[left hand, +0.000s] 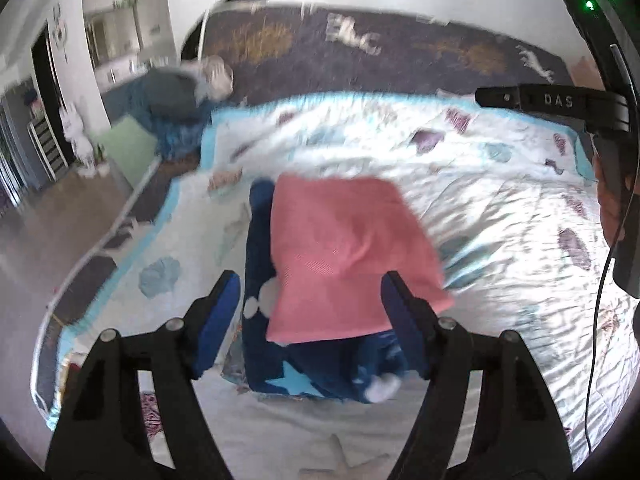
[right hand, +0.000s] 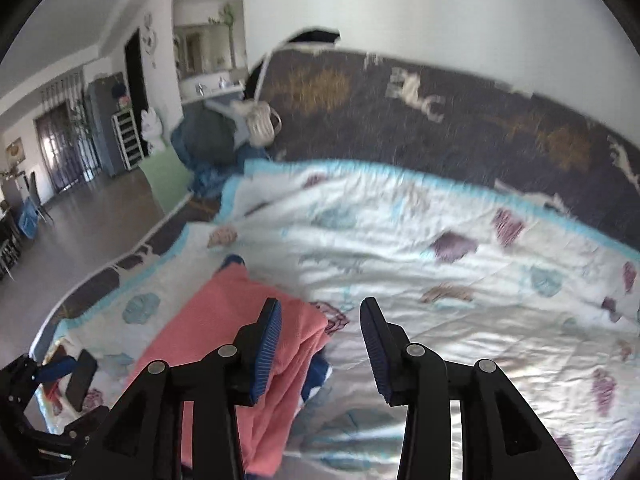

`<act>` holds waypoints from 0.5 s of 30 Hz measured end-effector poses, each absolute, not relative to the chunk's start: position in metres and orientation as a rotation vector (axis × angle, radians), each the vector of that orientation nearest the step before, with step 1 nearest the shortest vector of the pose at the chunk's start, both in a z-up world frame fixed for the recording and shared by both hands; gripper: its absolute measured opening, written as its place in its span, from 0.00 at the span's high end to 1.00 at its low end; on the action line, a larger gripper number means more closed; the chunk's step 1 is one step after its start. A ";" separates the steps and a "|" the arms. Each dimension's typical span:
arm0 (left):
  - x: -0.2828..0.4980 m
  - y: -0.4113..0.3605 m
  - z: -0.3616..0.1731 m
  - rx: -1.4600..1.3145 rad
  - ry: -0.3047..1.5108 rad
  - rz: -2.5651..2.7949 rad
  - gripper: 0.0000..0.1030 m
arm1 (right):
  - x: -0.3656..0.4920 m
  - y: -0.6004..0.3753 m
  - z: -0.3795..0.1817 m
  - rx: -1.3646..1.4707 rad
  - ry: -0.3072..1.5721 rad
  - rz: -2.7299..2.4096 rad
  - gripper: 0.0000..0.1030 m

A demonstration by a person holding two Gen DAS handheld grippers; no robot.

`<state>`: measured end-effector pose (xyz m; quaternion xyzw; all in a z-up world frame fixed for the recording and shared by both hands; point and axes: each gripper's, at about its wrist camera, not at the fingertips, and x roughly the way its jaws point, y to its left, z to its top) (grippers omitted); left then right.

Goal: Fold small clothes
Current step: 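Lay the folded shirt on the navy garment and open both tools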

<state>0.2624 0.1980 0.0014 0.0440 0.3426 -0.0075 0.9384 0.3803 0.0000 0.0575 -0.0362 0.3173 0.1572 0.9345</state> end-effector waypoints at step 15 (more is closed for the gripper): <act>0.105 0.099 0.071 0.047 0.442 0.059 0.17 | 0.146 -0.110 0.148 -0.134 0.459 0.145 0.47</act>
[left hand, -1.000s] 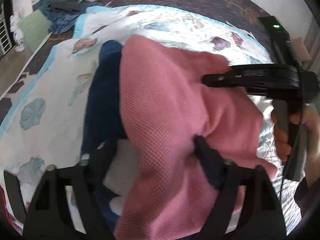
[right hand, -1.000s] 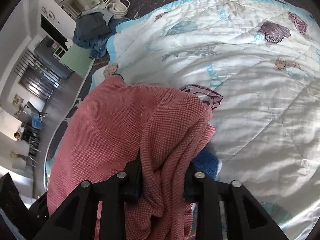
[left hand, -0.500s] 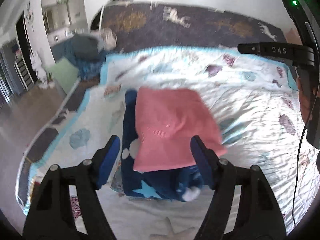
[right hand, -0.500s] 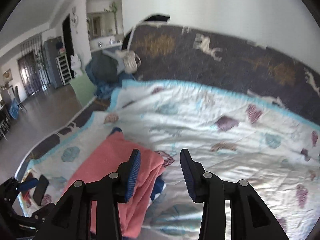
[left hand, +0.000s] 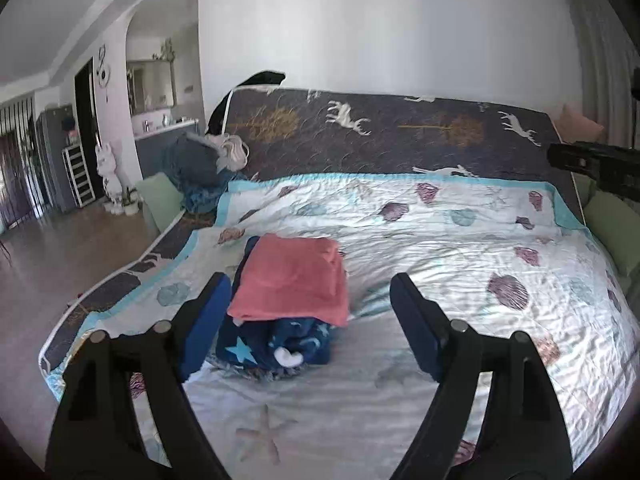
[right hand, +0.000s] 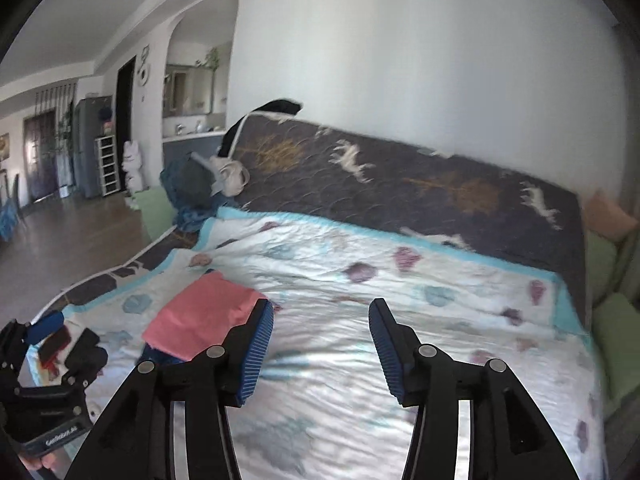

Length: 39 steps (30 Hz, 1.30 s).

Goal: Fold small clothes

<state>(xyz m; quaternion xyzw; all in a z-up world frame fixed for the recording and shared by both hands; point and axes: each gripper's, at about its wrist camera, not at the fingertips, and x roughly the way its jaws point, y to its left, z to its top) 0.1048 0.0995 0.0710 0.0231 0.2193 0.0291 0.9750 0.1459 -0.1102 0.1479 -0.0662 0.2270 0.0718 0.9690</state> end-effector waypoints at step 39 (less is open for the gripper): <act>-0.025 0.054 0.024 0.007 0.574 0.012 0.01 | -0.052 -0.157 0.031 -0.057 0.674 -0.048 0.17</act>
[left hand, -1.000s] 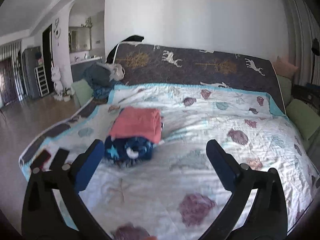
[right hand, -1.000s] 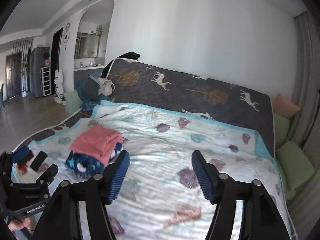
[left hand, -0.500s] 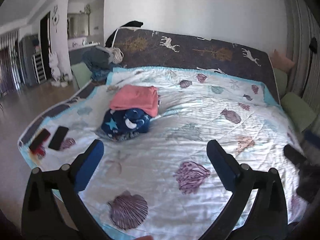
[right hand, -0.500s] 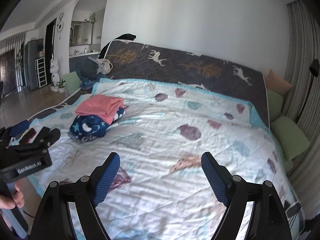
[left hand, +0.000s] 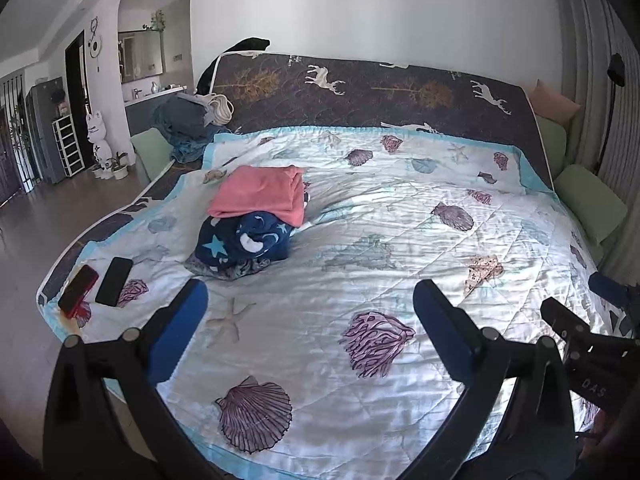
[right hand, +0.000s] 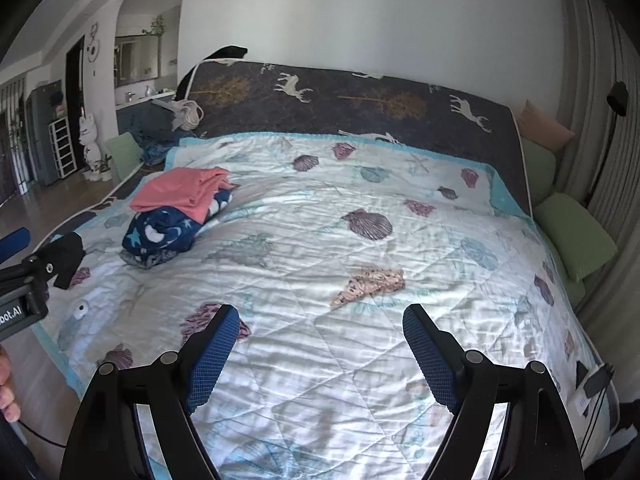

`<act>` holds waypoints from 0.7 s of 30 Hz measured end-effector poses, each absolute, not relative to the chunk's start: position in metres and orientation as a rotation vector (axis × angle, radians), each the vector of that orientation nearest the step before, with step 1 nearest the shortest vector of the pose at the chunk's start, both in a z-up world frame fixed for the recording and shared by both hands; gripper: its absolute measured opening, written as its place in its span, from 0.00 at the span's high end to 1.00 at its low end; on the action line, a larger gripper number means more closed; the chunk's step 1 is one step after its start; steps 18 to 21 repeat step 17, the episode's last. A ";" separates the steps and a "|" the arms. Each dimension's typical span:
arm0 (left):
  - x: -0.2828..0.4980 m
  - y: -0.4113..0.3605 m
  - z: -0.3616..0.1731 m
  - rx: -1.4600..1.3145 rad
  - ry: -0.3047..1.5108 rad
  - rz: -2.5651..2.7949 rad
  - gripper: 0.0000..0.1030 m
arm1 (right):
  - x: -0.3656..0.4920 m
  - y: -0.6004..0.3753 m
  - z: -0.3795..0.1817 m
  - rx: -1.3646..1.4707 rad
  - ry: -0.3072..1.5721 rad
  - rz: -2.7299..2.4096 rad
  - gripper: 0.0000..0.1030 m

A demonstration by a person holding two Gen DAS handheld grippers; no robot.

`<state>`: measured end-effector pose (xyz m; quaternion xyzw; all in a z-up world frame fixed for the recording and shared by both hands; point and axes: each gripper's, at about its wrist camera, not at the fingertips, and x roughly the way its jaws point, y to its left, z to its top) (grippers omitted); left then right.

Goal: Fold small clothes

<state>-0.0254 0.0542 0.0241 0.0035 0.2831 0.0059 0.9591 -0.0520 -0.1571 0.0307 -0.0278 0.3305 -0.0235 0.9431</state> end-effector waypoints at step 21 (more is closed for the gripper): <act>-0.024 0.046 0.019 0.022 0.577 0.018 0.01 | -0.048 -0.163 0.033 -0.066 0.689 -0.051 0.17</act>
